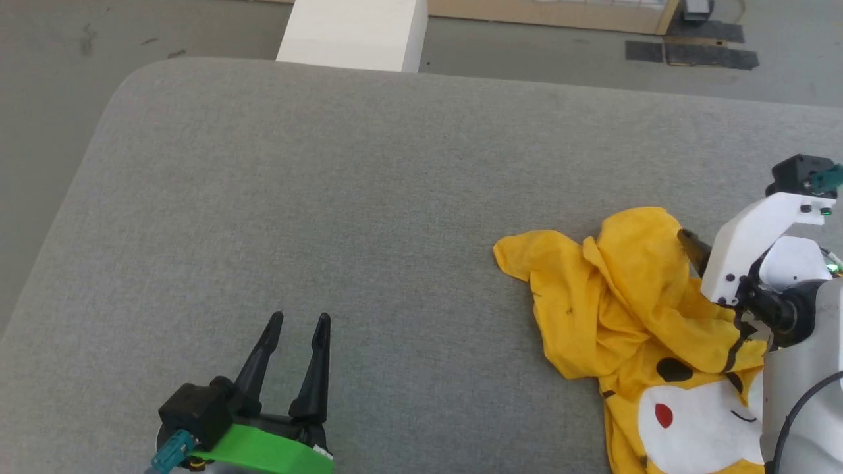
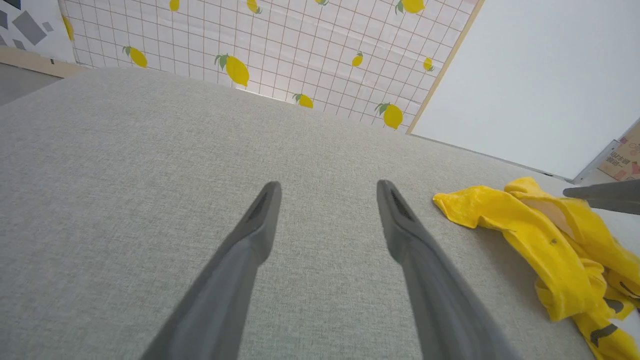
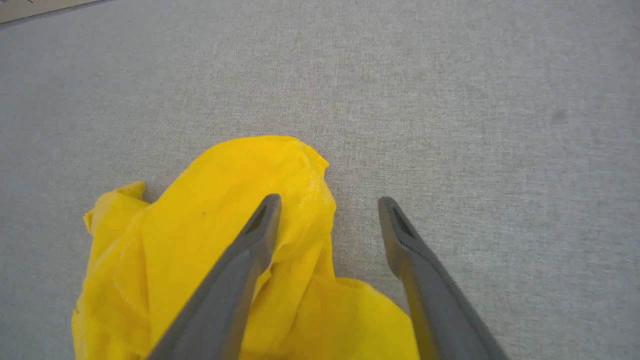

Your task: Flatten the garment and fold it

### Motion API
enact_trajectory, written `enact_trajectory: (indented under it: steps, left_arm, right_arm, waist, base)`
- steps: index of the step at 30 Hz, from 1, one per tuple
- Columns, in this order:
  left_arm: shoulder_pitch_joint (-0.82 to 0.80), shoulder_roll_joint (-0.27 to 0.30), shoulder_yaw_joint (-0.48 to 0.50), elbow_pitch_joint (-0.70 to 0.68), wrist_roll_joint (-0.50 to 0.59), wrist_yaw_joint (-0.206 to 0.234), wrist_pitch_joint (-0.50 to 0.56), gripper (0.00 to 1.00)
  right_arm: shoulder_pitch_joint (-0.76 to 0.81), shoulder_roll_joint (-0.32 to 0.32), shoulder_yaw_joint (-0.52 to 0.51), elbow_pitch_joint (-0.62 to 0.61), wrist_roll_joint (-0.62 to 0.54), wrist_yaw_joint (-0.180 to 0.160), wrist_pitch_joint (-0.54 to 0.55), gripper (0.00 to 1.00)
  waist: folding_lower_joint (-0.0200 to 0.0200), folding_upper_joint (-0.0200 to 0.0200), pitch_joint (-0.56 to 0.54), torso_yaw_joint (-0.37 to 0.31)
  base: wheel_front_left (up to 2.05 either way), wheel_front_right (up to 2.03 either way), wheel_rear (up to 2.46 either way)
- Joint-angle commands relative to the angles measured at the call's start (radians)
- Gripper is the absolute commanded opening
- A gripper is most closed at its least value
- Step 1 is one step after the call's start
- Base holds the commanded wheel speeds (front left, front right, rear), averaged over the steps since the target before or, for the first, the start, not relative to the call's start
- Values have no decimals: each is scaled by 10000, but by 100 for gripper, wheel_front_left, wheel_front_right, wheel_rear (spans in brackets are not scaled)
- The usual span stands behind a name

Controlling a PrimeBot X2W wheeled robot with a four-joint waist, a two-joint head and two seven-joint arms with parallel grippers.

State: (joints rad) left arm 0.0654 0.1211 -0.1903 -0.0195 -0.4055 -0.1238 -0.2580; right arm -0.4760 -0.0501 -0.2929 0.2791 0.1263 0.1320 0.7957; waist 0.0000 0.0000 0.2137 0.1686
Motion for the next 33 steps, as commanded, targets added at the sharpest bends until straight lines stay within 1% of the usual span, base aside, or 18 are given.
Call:
enact_trajectory:
  steps: [1, 6, 10, 11, 12, 13, 18, 23, 26, 29, 31, 33]
  left_arm:
    - [-105, 48, -5, 7, -42, -69, -38, 100]
    - [-237, 97, -85, 21, -124, -69, -38, 100]
    - [-396, 140, -177, 42, -197, -69, -38, 100]
    - [-423, 146, -178, 51, -211, -69, -38, 100]
    - [-448, 152, -176, 58, -224, -69, -38, 100]
    - [-462, 158, -170, 61, -232, -69, -38, 100]
    - [-499, 185, -107, 84, -254, -69, -38, 100]
    - [-423, 179, -29, 130, -203, -69, -38, 100]
    - [-332, 172, 27, 131, -145, -69, -38, 100]
    - [-212, 151, 53, 117, -81, -69, -38, 100]
    - [-140, 138, 46, 114, -44, -69, -38, 100]
    - [-96, 134, 30, 103, -26, -69, -38, 100]
  right_arm:
    - [-97, -1, 65, -66, 73, -13, 291, 100]
    - [-192, -1, 95, -230, -57, -13, 1123, 100]
    - [-234, -1, 21, -197, -255, -13, 1235, 100]
    - [-244, -1, 0, -168, -289, -13, 1214, 61]
    - [-260, -1, -6, -132, -323, -13, 1174, 33]
    - [-281, -1, -31, -119, -368, -13, 1101, 0]
    - [-409, -1, -55, -63, -608, -13, 709, 0]
    - [-605, -1, 50, -184, -558, -13, 67, 0]
    - [-687, -1, -60, -345, -469, -13, -202, 0]
    - [-504, -61, -525, -571, -678, -13, -284, 0]
    - [-143, -362, -888, -758, -1000, -13, -277, 0]
    - [338, -598, -1531, -949, -1209, -13, -276, 0]
  waist:
    - [0, 0, 176, 182]
    - [0, 0, 425, 415]
    - [0, 0, 568, 568]
    - [0, 0, 583, 587]
    - [0, 0, 600, 606]
    - [0, 0, 614, 615]
    - [0, 0, 659, 580]
    - [0, 0, 445, 327]
    - [0, 0, 267, 125]
    - [0, 0, 95, -81]
    - [0, 0, 24, -164]
    - [0, 0, -11, -206]
  base:
    - [0, 0, 0]
    - [0, 0, 0]
    - [0, 0, 0]
    - [0, 0, 0]
    - [0, 0, 0]
    - [0, 0, 0]
    - [0, 0, 0]
    - [0, 0, 0]
    - [0, 0, 0]
    - [0, 0, 0]
    - [0, 0, 0]
    - [0, 0, 0]
